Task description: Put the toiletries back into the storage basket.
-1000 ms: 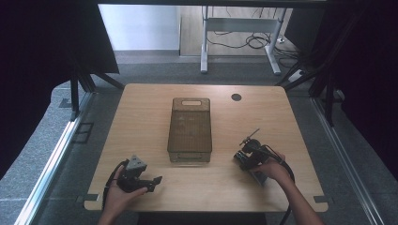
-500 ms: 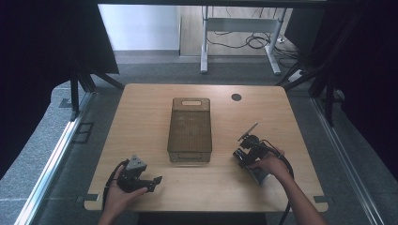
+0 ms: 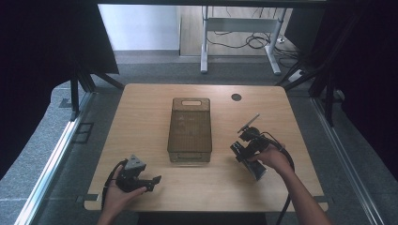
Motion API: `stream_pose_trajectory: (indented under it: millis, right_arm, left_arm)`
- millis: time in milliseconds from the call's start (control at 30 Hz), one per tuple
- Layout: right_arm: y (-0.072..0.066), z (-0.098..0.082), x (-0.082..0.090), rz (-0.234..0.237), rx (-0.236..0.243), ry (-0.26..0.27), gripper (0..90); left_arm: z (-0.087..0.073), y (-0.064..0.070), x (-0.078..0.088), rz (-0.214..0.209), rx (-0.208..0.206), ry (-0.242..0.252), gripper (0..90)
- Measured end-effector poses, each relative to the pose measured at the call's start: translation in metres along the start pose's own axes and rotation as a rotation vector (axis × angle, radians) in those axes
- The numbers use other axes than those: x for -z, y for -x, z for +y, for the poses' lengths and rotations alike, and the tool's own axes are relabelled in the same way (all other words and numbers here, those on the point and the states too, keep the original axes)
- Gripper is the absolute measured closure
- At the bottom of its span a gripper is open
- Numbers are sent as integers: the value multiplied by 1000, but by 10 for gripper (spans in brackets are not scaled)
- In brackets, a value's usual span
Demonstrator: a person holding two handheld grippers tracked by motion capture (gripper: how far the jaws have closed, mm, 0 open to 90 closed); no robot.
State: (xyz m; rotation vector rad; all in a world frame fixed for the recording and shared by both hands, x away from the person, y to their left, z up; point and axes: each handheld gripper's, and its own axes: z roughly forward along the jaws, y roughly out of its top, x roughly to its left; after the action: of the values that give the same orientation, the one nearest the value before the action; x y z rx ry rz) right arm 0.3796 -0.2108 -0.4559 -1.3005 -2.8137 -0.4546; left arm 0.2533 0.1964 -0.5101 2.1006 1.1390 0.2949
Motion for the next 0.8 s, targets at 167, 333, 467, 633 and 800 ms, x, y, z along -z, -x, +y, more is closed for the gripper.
stream_pose_trajectory:
  millis: [167,333,467,633,800]
  right_arm:
    - [0,5,12,18,-20,33,483]
    - [0,12,21,36,-34,52,483]
    - [-1,18,28,44,-44,61,483]
    - [-3,27,35,46,-45,70,483]
    - [-6,37,43,67,-40,87,484]
  left_arm:
    - [0,0,1,-1,2,3,212]
    - [0,-1,1,-2,2,4,212]
    - [0,-1,2,-3,1,6,212]
    - [0,-2,3,-2,8,15,212]
    - [0,-3,3,-2,9,13,212]
